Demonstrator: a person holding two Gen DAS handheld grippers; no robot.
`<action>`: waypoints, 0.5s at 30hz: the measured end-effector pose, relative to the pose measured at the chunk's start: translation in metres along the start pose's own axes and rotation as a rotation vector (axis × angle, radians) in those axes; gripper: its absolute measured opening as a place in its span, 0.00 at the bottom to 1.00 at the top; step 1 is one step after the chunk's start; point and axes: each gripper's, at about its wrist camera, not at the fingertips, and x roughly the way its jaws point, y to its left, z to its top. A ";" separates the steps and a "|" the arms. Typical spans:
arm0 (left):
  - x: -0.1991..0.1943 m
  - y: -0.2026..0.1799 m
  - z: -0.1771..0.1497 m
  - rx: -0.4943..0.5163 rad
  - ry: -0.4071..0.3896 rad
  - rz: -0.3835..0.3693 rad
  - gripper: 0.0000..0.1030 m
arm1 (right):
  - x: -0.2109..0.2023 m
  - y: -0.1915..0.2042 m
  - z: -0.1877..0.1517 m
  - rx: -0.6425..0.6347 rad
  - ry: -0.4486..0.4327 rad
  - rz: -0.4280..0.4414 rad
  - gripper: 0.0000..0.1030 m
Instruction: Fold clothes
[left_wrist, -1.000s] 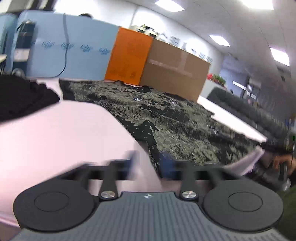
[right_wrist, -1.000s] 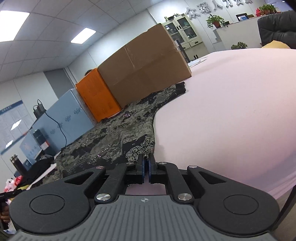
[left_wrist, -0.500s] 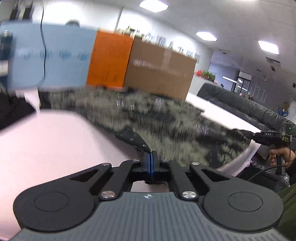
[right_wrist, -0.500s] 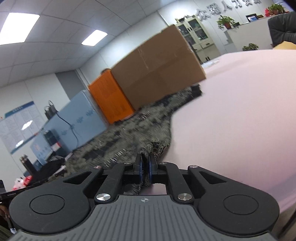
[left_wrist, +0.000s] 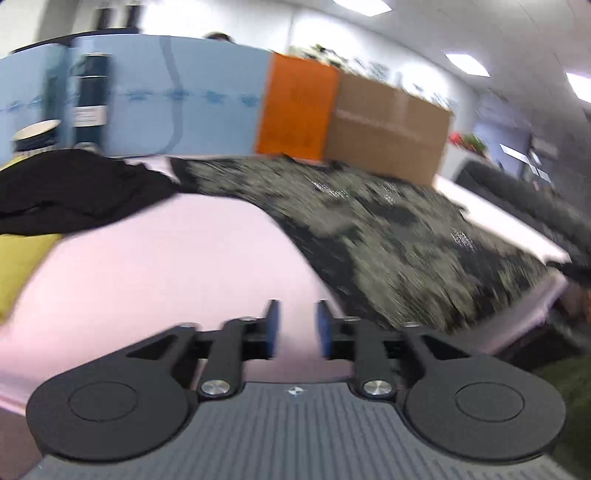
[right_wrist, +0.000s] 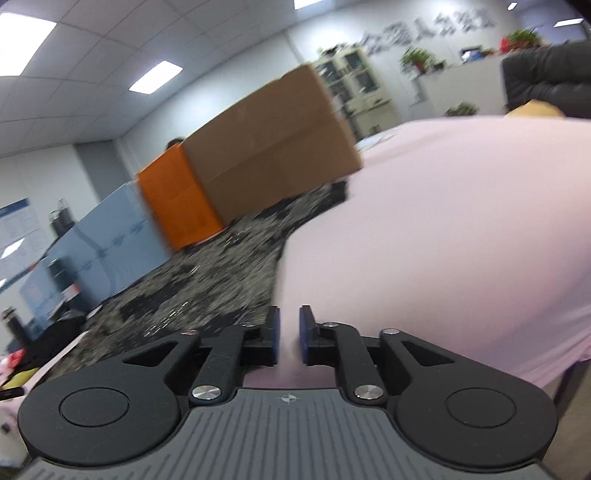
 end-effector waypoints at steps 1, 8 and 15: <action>0.000 0.002 0.005 -0.005 -0.020 -0.003 0.61 | -0.005 0.003 0.001 -0.019 -0.037 -0.034 0.37; 0.053 -0.034 0.065 0.157 -0.040 -0.115 0.81 | 0.027 0.073 0.014 -0.333 0.023 0.085 0.47; 0.154 -0.100 0.086 0.232 0.165 -0.200 0.81 | 0.104 0.165 -0.003 -0.699 0.241 0.301 0.56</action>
